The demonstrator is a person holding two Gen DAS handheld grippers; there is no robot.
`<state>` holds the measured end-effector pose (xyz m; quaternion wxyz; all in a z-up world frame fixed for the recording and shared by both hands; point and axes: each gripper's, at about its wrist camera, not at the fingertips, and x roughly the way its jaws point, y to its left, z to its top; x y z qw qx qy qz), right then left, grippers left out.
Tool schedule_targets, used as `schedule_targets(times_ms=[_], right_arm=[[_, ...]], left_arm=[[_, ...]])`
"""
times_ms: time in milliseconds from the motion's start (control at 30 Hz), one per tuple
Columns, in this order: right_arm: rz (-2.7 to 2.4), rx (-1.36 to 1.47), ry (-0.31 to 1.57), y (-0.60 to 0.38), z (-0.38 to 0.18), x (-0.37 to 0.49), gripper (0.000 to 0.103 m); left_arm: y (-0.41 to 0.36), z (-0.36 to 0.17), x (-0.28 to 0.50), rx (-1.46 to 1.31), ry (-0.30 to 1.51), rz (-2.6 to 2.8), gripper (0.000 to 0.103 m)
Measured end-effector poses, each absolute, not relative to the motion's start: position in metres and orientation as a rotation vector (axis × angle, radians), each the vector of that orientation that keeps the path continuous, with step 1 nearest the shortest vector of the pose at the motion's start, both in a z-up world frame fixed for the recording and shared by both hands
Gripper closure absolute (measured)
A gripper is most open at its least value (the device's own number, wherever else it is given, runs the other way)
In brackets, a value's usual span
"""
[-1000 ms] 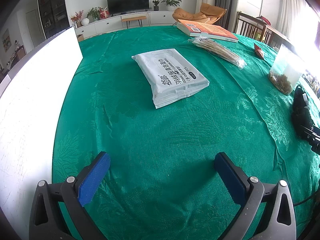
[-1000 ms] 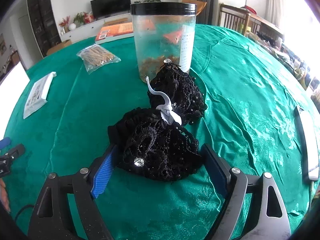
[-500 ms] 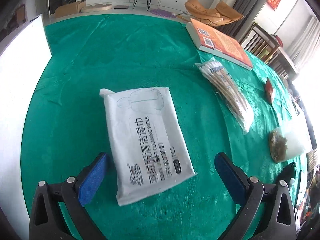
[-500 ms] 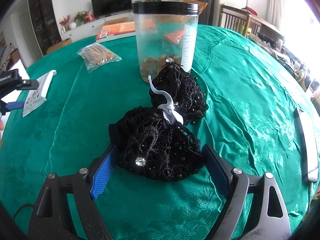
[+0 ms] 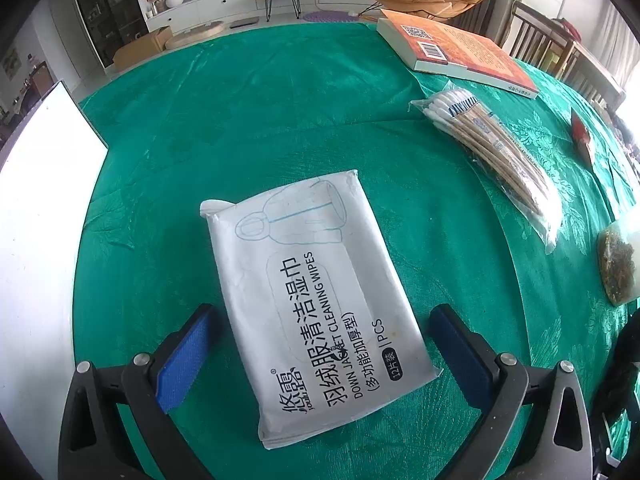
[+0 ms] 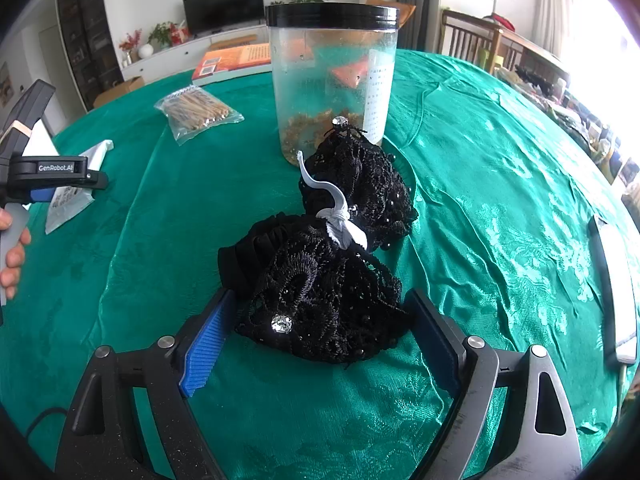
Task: Organize soft objects
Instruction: 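Grasp the white down-jacket wipes package with the left tool, then carry the wipes package and mesh bundle into the white box and open both tools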
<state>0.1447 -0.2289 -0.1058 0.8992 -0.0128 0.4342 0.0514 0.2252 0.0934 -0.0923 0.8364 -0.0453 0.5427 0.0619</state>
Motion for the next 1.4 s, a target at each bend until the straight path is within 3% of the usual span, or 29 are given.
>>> schedule_targets(times_ms=[100, 233, 667, 700, 767, 800, 1133, 1400], right_arm=[[0.107, -0.025, 0.899, -0.229, -0.106, 0.145, 0.015], [0.108, -0.02, 0.898, -0.229, -0.105, 0.145, 0.015], [0.106, 0.086, 0.872, -0.246, -0.1, 0.147, 0.018], [0.123, 0.087, 0.868, -0.245, -0.1, 0.147, 0.02], [0.149, 0.094, 0.857, -0.244, -0.098, 0.146, 0.057], [0.161, 0.109, 0.854, -0.246, -0.097, 0.146, 0.081], [0.355, 0.206, 0.683, -0.247, -0.045, 0.109, 0.081], [0.671, 0.108, 0.61, -0.138, 0.026, 0.082, 0.081]], left_arm=[[0.093, -0.09, 0.222, -0.095, 1.142, 0.13, 0.004], [0.091, -0.082, 0.215, -0.084, 1.106, 0.124, 0.026], [0.075, -0.068, 0.158, -0.209, 1.069, 0.017, 0.03], [0.073, -0.065, 0.15, -0.227, 1.061, 0.005, 0.03], [0.07, -0.057, 0.135, -0.269, 1.042, -0.017, 0.031], [0.07, -0.052, 0.126, -0.292, 1.028, -0.026, 0.032], [0.103, 0.014, 0.056, -0.381, 0.848, -0.084, 0.032], [0.203, 0.072, -0.016, -0.378, 0.718, 0.071, 0.032]])
